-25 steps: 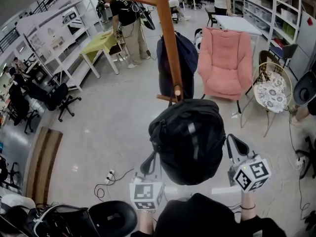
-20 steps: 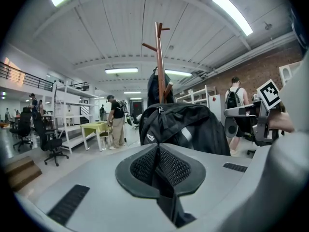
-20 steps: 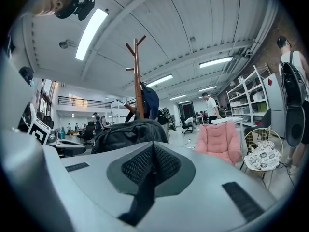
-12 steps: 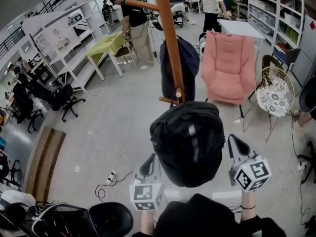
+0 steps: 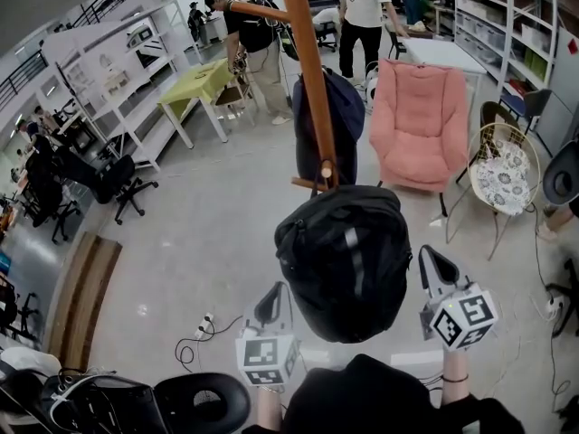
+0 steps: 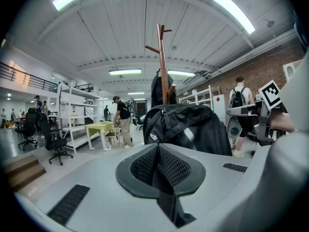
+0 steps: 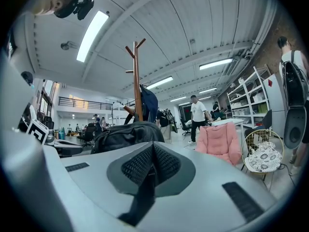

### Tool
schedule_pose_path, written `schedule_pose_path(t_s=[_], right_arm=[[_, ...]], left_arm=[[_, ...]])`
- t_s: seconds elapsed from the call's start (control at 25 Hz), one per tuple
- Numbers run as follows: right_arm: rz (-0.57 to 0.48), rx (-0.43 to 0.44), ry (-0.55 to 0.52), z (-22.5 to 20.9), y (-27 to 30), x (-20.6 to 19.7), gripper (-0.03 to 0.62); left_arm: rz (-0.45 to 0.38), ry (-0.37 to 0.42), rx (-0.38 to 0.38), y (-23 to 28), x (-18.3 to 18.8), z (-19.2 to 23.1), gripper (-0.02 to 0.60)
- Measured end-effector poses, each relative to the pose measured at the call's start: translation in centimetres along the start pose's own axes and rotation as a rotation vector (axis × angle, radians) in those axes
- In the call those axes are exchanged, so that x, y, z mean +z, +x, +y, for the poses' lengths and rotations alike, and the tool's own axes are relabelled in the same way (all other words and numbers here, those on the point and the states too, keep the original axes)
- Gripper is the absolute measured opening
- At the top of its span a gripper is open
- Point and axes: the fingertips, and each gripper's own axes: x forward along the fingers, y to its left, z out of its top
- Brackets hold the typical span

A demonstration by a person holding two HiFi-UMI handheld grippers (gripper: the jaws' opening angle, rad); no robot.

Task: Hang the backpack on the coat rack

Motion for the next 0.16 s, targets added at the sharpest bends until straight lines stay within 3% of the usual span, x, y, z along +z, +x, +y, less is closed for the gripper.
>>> schedule_pose_path(t_s=[0.16], right_arm=[[0.005, -0.004, 0.003, 0.00, -0.23, -0.09, 0.012]], left_arm=[[-0.001, 0.000, -0.002, -0.12, 0.09, -0.14, 0.021]])
